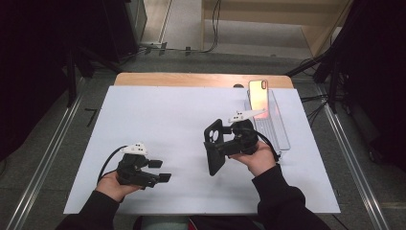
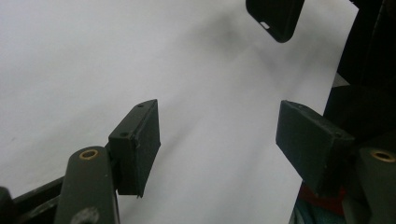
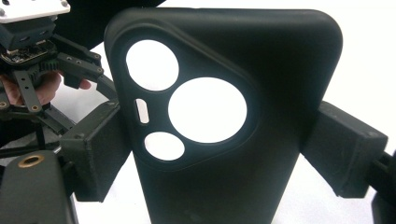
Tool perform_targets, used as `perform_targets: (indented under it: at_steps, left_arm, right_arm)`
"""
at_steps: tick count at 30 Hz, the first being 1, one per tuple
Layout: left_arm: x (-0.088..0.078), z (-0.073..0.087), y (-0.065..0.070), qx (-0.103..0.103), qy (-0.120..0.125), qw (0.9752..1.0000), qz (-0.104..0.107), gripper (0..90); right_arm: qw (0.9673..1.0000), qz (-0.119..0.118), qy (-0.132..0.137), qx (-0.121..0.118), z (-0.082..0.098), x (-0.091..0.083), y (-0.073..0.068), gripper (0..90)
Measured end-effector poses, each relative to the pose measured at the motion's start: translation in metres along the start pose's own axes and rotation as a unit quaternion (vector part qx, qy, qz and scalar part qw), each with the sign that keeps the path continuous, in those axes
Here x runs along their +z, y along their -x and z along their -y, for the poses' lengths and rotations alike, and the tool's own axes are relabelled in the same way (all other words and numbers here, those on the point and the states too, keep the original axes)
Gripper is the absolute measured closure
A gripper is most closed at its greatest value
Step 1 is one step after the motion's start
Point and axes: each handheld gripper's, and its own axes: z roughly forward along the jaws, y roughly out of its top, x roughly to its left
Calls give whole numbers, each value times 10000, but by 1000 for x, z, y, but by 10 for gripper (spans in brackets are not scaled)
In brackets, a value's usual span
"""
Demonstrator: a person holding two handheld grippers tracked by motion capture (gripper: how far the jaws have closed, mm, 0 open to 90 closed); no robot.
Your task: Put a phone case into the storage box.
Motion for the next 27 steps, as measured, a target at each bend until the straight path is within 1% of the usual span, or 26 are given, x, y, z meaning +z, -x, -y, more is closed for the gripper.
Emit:
perform_targets:
  at_steps: [3,9,10,13,16,22,24,27]
  left_arm:
    - [-2,1,-1,1,-24,10000,-39,313]
    - [-3,4,-1,-42,-3,10000,-78,313]
    - [-3,4,-1,-52,17,10000,-67,313]
    - [-5,5,-2,-71,24,9999,-117,313]
    - [-6,6,-2,-105,39,9999,-120,314]
    - [-7,7,-2,-117,69,9998,-112,313]
    - [-7,7,-2,-125,72,9998,-122,313]
    - [-7,7,-3,-148,61,9998,-126,313]
  right_arm:
    - [10000,38,-21,-21,-2,-2,1,120]
    - [9999,100,54,32,-8,-11,3,120]
    - [9999,128,78,54,-8,-13,3,121]
    - [9995,224,190,100,-11,-18,3,121]
    - [9991,319,267,58,-14,-24,3,121]
    - [9979,481,420,110,-18,-36,8,121]
    - [9975,501,469,169,-19,-41,10,121]
    - [9962,643,525,253,-20,-48,14,121]
